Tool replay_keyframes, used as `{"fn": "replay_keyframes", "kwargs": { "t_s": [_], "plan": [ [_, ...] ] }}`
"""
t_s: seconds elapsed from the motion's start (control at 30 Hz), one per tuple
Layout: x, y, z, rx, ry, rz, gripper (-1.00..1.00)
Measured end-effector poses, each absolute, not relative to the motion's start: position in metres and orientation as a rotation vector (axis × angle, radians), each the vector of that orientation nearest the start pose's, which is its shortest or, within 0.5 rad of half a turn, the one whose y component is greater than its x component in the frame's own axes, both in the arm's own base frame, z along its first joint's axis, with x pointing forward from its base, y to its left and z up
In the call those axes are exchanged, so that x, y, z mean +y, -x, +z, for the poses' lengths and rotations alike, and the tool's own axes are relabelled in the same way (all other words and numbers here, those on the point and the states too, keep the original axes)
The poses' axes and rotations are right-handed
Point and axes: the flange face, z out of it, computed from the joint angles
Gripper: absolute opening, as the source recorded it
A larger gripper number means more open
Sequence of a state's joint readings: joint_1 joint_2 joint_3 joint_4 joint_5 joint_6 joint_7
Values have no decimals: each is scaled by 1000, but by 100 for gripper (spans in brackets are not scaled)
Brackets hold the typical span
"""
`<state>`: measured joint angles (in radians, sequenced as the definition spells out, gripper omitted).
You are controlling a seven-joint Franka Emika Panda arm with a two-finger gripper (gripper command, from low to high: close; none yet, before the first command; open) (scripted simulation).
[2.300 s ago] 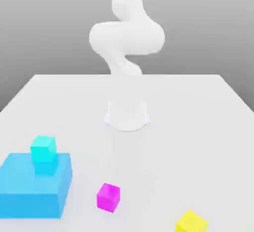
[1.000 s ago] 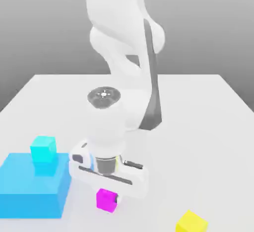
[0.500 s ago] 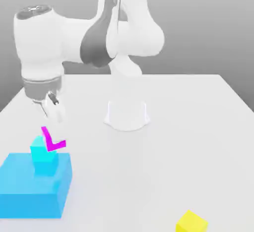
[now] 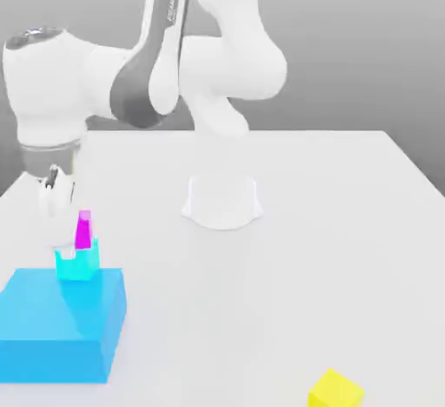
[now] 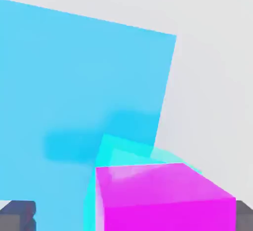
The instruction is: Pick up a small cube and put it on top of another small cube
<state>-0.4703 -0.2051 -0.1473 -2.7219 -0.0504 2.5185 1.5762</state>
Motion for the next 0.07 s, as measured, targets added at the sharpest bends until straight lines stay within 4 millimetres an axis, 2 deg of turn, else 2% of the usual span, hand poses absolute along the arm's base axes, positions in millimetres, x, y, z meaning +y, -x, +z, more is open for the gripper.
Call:
{"fn": "replay_keyframes", "kwargs": {
  "t_s": [0.07],
  "plan": [
    [-227,-324,313,2763,1495,0,100]
  ]
}}
